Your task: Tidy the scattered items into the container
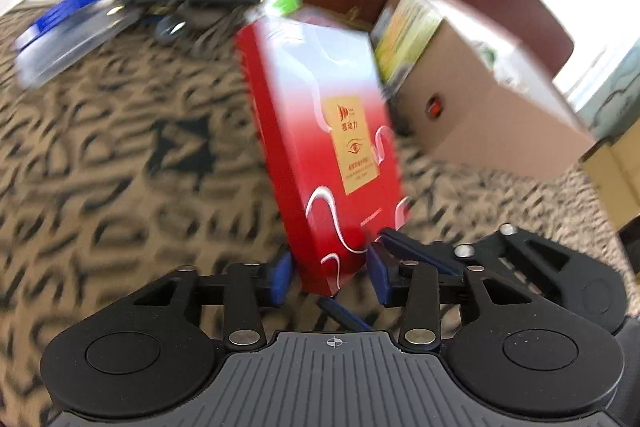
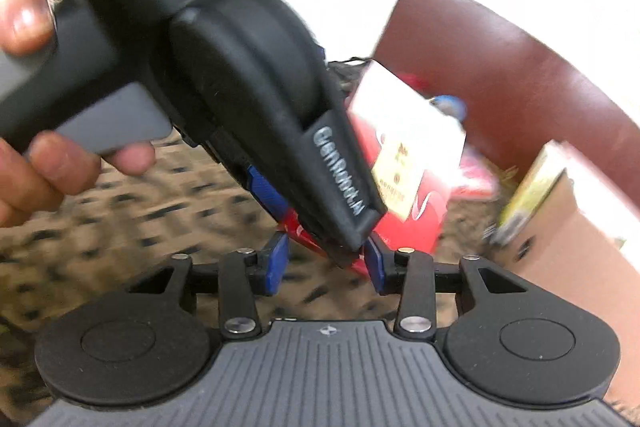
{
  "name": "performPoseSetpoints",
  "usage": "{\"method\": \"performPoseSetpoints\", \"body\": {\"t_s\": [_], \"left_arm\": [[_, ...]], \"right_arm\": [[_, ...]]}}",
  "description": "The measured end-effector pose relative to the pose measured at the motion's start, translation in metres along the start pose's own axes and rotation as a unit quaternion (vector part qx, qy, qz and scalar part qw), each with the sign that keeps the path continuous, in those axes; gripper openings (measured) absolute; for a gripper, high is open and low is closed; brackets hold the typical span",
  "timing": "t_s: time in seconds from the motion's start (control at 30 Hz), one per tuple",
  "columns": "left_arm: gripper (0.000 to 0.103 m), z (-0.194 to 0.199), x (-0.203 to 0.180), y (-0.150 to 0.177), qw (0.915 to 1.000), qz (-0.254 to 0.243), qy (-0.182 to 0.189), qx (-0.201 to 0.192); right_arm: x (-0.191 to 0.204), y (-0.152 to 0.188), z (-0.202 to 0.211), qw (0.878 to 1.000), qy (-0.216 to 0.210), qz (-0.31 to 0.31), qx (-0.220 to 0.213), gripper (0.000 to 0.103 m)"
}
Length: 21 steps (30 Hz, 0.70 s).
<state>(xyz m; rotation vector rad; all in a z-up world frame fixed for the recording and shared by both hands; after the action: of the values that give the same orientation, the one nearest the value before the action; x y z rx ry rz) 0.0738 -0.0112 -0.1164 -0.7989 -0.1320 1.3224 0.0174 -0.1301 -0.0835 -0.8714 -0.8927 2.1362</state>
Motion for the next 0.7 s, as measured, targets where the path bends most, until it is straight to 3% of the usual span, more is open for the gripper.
{"method": "performPoseSetpoints", "body": {"t_s": [0.07,0.13,0.3,0.43,0.7], "left_arm": [[0.077,0.008,0.006,0.010,0.9997,-0.001,-0.020,-0.011],[0.083,0.014,0.010,0.011,0.9992,0.002,-0.035,-0.018],[0.084,0.018,0.024,0.005,0.9981,0.033,-0.044,-0.028],[0.085,0.015,0.029,0.000,0.9976,0.047,-0.042,-0.028],[0.085,0.004,0.034,-0.011,0.9976,0.050,-0.036,-0.031]], "right_arm": [[0.001,0.006,0.008,1.000,-0.016,-0.009,-0.006,0.064],[-0.003,0.012,0.014,1.000,-0.004,-0.008,-0.008,0.068],[-0.003,0.005,0.009,0.999,0.006,-0.040,-0.006,0.082],[-0.022,0.016,-0.006,0.998,-0.008,-0.060,-0.016,0.083],[-0.032,0.002,-0.037,0.997,-0.040,-0.060,-0.031,0.083]]}}
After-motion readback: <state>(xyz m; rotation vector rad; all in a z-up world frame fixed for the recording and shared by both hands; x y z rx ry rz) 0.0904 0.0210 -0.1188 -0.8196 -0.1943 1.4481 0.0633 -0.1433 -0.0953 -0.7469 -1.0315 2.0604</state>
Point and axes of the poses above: each gripper's, at about its wrist camera, not at the fingertips, and z roughly against the way its jaws point, x to its left, y to its underside, the point moved 3 cm from there along -z, roughly the way its jaws point
